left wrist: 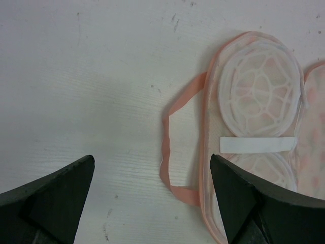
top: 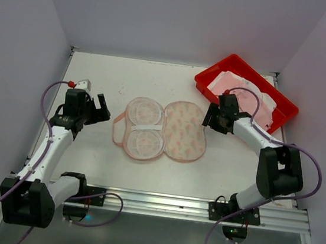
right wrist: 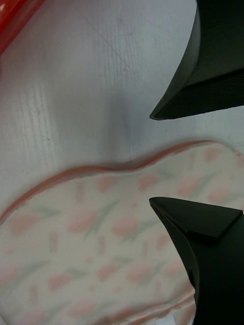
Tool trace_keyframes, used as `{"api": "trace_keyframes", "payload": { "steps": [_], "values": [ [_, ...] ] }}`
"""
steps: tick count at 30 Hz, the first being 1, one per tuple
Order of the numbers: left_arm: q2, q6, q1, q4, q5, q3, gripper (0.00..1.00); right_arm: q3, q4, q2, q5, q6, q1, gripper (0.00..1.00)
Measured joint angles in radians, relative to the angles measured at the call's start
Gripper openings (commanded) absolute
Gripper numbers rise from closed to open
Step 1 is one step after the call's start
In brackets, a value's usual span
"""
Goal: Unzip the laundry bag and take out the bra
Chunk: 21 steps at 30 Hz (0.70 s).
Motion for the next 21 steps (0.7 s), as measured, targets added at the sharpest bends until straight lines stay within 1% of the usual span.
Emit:
{"api": "trace_keyframes", "payload": {
  "steps": [6, 13, 14, 16, 17, 18, 20, 21],
  "values": [
    [-0.007, 0.0, 0.0, 0.0, 0.002, 0.0, 0.99, -0.019, 0.002, 0.039, 0.022, 0.022, 0.019, 0.63],
    [-0.01, 0.0, 0.0, 0.0, 0.002, 0.0, 0.99, 0.028, -0.022, 0.166, 0.043, 0.029, 0.068, 0.6],
    [-0.011, 0.0, 0.0, 0.0, 0.002, 0.0, 0.99, 0.044, -0.032, 0.178, 0.043, 0.029, 0.074, 0.54],
    [-0.011, 0.0, 0.0, 0.0, 0.002, 0.0, 0.99, 0.074, -0.045, 0.192, 0.043, 0.029, 0.083, 0.47],
    [-0.011, 0.0, 0.0, 0.0, 0.002, 0.0, 0.99, 0.084, -0.048, 0.195, 0.042, 0.029, 0.084, 0.4],
    [-0.011, 0.0, 0.0, 0.0, 0.002, 0.0, 0.99, 0.095, -0.049, 0.199, 0.039, 0.027, 0.085, 0.36],
    [-0.011, 0.0, 0.0, 0.0, 0.002, 0.0, 0.99, 0.118, -0.054, 0.212, 0.034, 0.027, 0.088, 0.25],
    [-0.011, 0.0, 0.0, 0.0, 0.002, 0.0, 0.99, 0.127, -0.054, 0.224, 0.031, 0.026, 0.089, 0.14]
  ]
}}
